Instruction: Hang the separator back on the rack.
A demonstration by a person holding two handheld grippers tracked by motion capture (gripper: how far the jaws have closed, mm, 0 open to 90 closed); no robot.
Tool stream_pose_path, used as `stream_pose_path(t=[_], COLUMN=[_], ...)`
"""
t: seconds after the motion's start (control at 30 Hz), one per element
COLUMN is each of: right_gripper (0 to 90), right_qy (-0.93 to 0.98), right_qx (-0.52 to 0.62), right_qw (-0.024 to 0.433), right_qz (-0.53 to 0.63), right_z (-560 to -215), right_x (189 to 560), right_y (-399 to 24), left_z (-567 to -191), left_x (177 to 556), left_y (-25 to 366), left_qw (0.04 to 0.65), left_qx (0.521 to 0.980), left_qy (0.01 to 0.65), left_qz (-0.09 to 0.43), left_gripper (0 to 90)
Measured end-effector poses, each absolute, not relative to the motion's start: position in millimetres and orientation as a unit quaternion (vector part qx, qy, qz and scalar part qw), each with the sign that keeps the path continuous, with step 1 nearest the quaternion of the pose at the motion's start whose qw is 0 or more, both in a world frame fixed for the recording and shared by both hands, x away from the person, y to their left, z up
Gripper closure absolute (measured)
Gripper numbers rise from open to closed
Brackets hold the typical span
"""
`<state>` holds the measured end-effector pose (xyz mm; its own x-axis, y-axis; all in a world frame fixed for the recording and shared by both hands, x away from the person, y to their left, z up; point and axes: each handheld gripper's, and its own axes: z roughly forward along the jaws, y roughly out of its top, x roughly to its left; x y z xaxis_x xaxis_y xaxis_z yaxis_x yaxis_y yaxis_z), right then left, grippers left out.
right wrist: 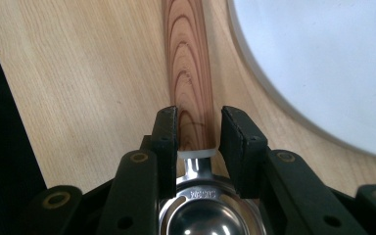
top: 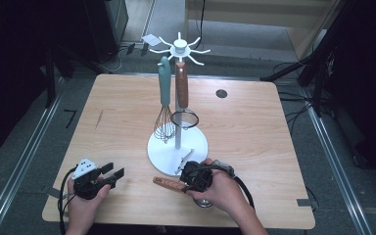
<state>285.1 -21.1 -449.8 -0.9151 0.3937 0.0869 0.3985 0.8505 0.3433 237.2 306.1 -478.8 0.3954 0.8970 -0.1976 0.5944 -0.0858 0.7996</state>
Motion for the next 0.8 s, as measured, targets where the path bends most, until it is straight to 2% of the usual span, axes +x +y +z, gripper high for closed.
stream_pose_path(t=[0.23, 0.33, 0.63, 0.8], right_gripper=[66.0, 68.0, 62.4, 66.1], right_qy=[-0.965, -0.966, -0.976, -0.978], right_qx=[-0.198, -0.19, -0.171, -0.17], right_qw=[0.006, 0.004, 0.014, 0.016], right_qz=[-0.175, -0.173, -0.135, -0.12], right_z=[-455, -455, -459, -459], right_x=[285, 285, 286, 287], right_y=[-20, -17, -10, -9], left_z=[-479, -479, -479, -479], left_x=[237, 237, 238, 238], left_y=[305, 305, 305, 304], left_qw=[0.429, 0.429, 0.429, 0.429], left_qx=[0.718, 0.718, 0.72, 0.72], left_qy=[0.52, 0.52, 0.517, 0.517], left_qz=[0.175, 0.175, 0.172, 0.172], left_gripper=[47.0, 47.1, 47.3, 47.5])
